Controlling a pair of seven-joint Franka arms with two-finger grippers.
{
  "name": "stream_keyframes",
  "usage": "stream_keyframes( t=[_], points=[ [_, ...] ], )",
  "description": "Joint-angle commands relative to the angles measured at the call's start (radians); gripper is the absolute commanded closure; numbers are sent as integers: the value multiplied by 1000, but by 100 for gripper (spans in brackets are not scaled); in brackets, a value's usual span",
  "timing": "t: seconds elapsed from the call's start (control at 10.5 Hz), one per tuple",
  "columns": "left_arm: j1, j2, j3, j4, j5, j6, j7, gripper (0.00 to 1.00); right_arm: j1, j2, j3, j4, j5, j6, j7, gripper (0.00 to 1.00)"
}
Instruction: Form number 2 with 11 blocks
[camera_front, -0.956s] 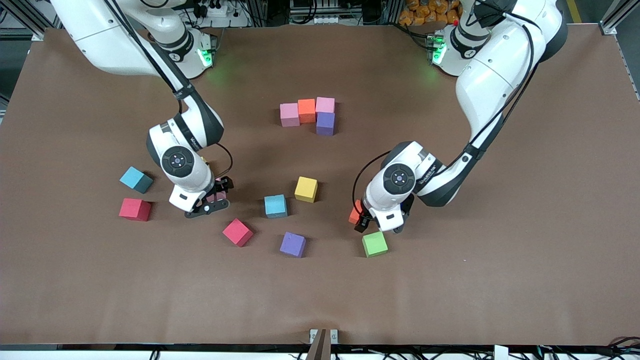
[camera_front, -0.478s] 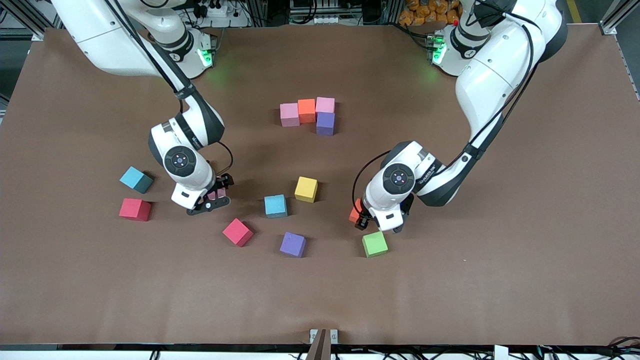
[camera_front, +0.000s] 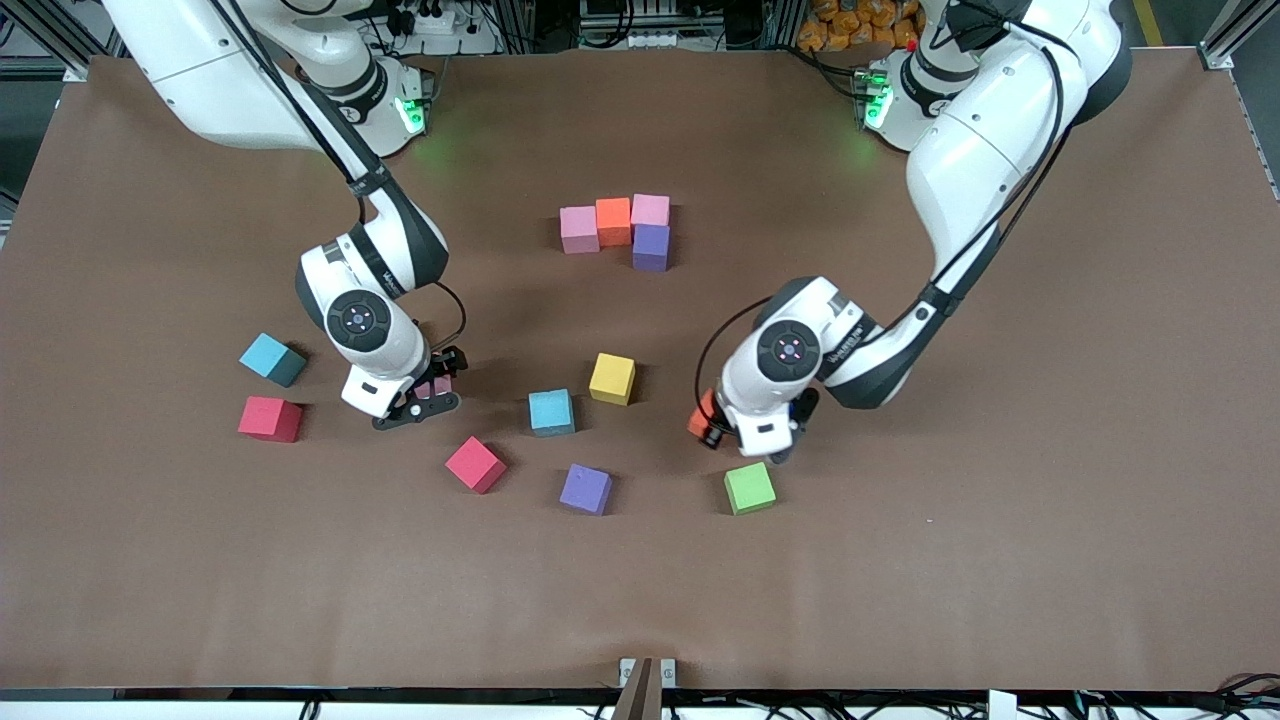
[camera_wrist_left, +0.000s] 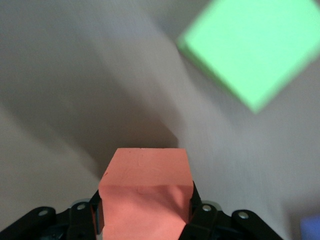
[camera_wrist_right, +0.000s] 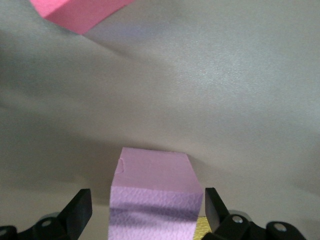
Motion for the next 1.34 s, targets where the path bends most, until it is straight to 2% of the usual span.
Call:
stream_keyframes(
  t=[0.0, 0.19, 0.29, 0.38, 0.48, 0.76, 1.05, 1.24],
  points=[
    [-3, -28, -87, -1, -25, -86, 123, 100, -20, -34, 25, -32, 30, 2, -11, 0],
    [0, -44, -159, -3, -25, -180, 310, 100, -21, -34, 24, -32, 30, 2, -11, 0],
    [-1, -57, -171, -3, -24, -239, 405, 100, -21, -34, 24, -32, 30, 5, -15, 18],
    [-1, -58, -181, -3, -24, -275, 535, 100, -21, -34, 24, -32, 30, 5, -15, 71],
    [-7, -60, -182, -3, -24, -304, 653, 100, -21, -34, 24, -32, 30, 5, -16, 99],
    [-27, -52, -178, -5, -13, -312, 916, 100, -20, -36, 27, -31, 30, 6, -15, 100],
    [-76, -37, -171, -3, 1, -307, 915, 100, -20, -48, 35, -16, 39, 5, -7, 100],
    [-104, -31, -158, -5, 1, -301, 892, 100, -12, -50, 33, 0, 79, 6, -4, 100]
  ],
)
